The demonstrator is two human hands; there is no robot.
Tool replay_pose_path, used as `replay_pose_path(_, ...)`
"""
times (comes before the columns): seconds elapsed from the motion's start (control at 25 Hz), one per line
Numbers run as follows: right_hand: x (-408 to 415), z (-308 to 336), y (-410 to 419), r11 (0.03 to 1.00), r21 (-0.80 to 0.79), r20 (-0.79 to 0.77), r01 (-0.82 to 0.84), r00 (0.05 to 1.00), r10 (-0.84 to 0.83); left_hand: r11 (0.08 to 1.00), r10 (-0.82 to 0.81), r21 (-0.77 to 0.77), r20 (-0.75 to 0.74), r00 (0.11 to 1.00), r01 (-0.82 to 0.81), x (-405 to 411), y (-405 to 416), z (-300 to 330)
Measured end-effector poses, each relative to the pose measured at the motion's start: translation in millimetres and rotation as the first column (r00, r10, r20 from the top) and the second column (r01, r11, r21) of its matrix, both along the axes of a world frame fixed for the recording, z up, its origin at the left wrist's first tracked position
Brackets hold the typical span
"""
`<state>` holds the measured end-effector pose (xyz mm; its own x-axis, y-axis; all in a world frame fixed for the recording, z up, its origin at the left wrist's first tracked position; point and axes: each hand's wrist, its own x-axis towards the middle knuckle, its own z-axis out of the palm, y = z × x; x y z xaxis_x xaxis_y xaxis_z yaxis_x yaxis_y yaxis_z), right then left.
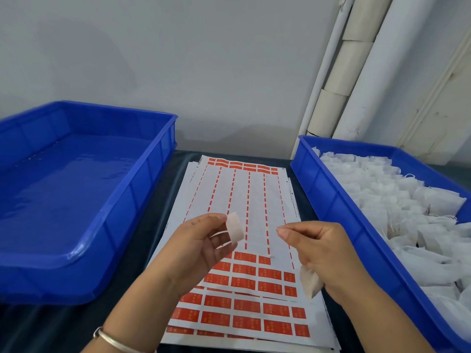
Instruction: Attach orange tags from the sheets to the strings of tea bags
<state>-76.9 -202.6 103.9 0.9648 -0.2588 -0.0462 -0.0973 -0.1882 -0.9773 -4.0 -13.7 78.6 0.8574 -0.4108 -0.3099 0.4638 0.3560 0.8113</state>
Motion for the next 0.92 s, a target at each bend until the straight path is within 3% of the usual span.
replay_pose_path(0.16, -3.3, 6.6, 7.5, 0.999, 0.005, -0.006, -0.054, 0.999, 0.054, 0.991, -0.021, 0.133, 0.031, 0.999, 0.017, -4.4, -9.6, 5.3)
replay_pose_path(0.32, 2.5, 9.1, 17.3, 0.986, -0.136, -0.057, -0.101, 0.994, 0.093, 0.968, -0.071, 0.248, 0.179, 0.981, 0.025, -8.1, -13.0, 14.6)
replay_pose_path(0.92, 14.9, 9.4, 19.2, 0.951, -0.306, -0.166, -0.048, 0.986, -0.004, 0.922, -0.146, 0.387, 0.277, 0.95, 0.028, -12.5, -12.8, 20.7)
